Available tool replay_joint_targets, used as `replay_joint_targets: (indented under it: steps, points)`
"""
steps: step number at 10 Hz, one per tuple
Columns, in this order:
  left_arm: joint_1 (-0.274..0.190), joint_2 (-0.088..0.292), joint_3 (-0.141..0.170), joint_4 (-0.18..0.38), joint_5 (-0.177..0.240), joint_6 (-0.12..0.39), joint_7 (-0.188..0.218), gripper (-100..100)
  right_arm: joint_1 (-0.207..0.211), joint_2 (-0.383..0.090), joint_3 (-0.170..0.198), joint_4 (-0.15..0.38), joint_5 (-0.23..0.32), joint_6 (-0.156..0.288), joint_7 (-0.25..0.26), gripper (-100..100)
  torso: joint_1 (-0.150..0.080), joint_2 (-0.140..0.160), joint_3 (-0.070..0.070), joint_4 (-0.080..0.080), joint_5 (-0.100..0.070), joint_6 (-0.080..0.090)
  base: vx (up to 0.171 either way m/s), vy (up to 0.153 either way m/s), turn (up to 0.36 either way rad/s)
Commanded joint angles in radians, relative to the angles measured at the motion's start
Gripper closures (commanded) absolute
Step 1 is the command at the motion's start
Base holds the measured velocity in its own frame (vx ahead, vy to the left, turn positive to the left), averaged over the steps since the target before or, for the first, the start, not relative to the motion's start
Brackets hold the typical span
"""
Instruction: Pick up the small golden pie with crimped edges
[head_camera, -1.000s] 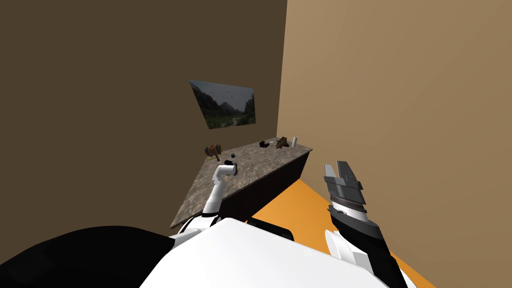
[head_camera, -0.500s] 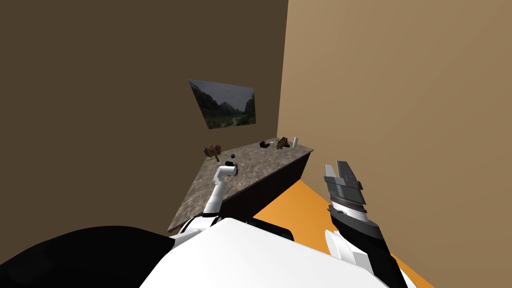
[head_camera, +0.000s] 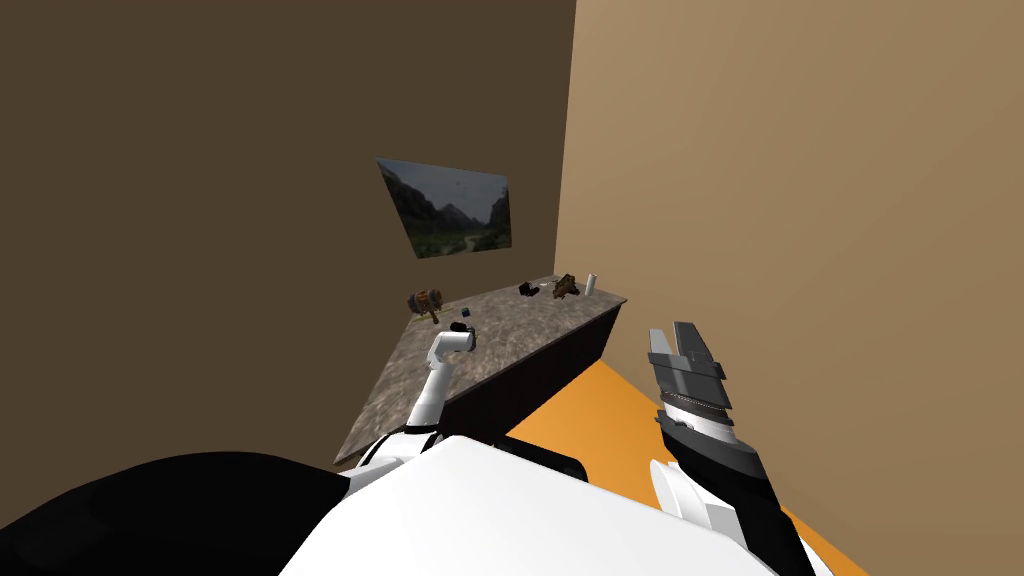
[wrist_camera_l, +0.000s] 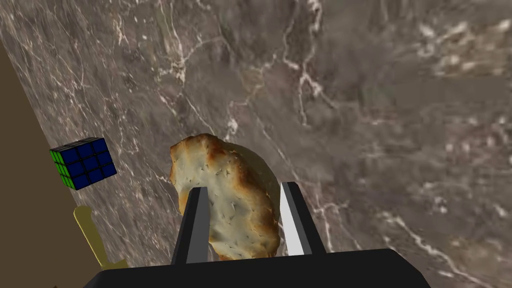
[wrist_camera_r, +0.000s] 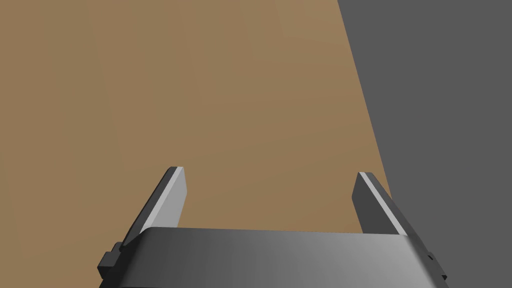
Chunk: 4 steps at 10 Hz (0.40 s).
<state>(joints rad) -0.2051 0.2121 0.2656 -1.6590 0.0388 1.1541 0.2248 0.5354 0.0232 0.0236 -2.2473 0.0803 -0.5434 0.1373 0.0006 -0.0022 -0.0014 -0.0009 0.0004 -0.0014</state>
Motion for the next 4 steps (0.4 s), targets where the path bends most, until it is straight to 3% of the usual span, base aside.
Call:
replay_joint_targets:
  steps: [1,3,4]
  points:
    - [0.002,0.003,0.002,-0.024,0.004,0.028,0.000,100,0.000,0.000,0.000,0.000,0.000,0.000,0.000,0,0.000,0.000,0.000,0.000,0.000,0.000,-0.035,-0.014,-0.010]
    - [0.002,0.002,0.002,-0.029,0.002,0.029,0.001,100,0.000,0.000,0.000,0.000,0.000,0.000,0.000,0,-0.001,0.003,0.002,0.001,0.000,0.000,-0.034,-0.006,-0.004]
    - [0.002,0.002,0.002,-0.031,0.002,0.033,0.002,0,0.000,0.000,0.000,0.000,0.000,0.000,0.000,0,-0.001,0.002,0.001,0.000,0.000,0.000,0.000,0.000,0.000]
